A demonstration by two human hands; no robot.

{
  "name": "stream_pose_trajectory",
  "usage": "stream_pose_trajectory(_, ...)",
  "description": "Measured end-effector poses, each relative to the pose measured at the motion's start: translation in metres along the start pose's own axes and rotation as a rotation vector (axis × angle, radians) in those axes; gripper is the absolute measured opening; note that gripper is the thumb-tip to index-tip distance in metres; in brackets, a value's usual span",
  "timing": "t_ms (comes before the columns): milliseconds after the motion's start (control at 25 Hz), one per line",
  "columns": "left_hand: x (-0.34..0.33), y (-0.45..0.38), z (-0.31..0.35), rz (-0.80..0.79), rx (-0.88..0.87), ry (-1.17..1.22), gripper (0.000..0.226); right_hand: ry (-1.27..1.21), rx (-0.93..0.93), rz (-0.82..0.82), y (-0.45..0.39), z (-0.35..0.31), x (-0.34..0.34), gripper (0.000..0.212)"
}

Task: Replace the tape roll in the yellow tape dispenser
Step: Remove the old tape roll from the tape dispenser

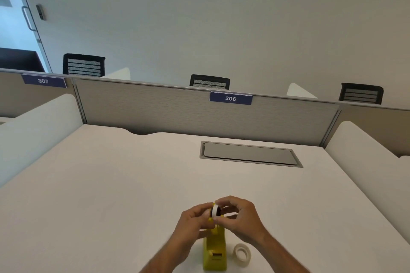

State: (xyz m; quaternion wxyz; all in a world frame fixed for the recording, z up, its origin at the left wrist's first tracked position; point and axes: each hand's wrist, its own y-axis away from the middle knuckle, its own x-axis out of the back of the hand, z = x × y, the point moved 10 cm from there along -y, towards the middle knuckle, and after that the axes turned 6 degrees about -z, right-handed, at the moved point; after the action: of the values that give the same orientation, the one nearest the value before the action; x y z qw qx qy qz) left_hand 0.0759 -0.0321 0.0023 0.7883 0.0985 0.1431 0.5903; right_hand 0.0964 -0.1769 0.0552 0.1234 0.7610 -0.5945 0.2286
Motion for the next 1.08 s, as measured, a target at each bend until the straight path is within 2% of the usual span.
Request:
stream_pose_trajectory(360, -0.026, 0.004, -0.012, -0.140, 0.103, 0.217, 0.027, -0.117, -0.121, -0.109, 0.007, 0.013, 0.000, 0.031)
stream_pose_trajectory(600, -0.026, 0.003, -0.010, -0.115, 0.104, 0.239, 0.025, -0.276, -0.108, -0.134, 0.007, 0.013, -0.003, 0.028)
stream_pose_trajectory(1080, -0.019, -0.003, 0.000, -0.056, 0.022, 0.245, 0.019, -0.347, -0.073, -0.005, 0.009, 0.011, 0.004, 0.021)
